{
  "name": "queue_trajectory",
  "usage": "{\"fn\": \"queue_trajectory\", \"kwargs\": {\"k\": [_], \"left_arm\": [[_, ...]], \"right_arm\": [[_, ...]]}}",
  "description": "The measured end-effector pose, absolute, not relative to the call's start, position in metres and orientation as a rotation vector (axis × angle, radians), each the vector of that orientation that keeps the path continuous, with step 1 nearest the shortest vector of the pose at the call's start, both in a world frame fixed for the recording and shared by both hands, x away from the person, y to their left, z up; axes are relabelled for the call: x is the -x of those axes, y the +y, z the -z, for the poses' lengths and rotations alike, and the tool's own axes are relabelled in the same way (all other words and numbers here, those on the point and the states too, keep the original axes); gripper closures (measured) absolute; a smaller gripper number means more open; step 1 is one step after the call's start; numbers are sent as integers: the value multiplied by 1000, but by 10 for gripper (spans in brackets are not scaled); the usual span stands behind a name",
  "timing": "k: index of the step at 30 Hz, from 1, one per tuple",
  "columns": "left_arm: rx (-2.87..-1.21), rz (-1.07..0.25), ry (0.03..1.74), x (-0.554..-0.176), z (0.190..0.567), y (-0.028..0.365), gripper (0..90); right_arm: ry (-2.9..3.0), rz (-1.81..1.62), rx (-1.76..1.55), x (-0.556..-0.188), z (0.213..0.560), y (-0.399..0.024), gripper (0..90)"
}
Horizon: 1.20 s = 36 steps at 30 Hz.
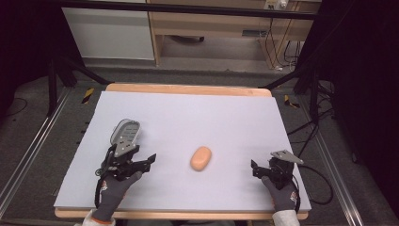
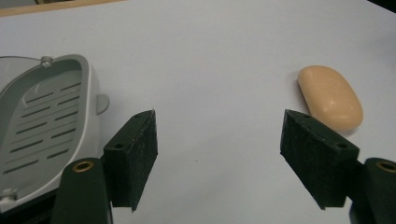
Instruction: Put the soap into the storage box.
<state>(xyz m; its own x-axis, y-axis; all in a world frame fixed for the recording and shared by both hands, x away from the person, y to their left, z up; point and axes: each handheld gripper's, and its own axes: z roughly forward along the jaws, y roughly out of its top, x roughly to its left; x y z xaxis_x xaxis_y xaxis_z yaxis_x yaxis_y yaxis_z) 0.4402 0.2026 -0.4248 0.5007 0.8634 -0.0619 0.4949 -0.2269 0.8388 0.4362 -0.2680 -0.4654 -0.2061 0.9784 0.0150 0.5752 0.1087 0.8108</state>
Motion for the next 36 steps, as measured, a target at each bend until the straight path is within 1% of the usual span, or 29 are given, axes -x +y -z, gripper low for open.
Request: {"fn": "queue_trajectory", "kwargs": {"k": [7,23,36], "left_arm": [[-1887,-520,1108,-447,423,185,266],[-1909,-486,1082,-456,423,158,263],[-1949,-459,1037,-468,423,121,257]], "right_arm": [[1849,-960,-1503,-436,465,-267,60],[1857,-957,-1501,-436,465,-266,58],[1865,-956,-1498,-436,465,-265,58]]}}
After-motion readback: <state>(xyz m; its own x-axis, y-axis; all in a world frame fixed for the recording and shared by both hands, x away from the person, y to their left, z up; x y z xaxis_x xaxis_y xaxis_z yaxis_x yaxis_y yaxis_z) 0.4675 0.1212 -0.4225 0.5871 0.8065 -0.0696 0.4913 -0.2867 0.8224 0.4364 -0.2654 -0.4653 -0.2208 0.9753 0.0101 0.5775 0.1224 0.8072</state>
